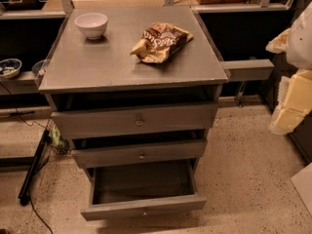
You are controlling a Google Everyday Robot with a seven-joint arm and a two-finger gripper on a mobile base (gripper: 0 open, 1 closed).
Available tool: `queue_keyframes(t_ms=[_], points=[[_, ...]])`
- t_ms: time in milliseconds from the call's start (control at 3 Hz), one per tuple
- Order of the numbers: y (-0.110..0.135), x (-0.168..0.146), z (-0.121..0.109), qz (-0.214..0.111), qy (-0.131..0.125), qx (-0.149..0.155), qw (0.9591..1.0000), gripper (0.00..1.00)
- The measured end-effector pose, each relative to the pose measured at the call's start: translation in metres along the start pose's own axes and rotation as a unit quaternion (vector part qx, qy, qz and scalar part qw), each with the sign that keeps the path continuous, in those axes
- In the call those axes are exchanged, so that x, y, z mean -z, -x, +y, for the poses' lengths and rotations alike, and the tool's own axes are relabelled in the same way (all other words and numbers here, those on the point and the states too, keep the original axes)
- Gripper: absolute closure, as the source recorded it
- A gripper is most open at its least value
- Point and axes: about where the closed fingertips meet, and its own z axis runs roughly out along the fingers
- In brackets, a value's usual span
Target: Close bottom drawer
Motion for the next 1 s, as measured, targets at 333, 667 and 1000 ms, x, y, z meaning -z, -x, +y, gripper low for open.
queue_keyframes(t_ms=[333, 667, 1000], points=[[0.0, 0.0, 0.0, 0.0, 0.0, 0.0, 1.0, 0.0], [0.0, 0.0, 0.0, 0.0, 0.0, 0.0, 1.0, 0.19], [0.0, 0.0, 0.0, 0.0, 0.0, 0.0, 1.0, 0.43]])
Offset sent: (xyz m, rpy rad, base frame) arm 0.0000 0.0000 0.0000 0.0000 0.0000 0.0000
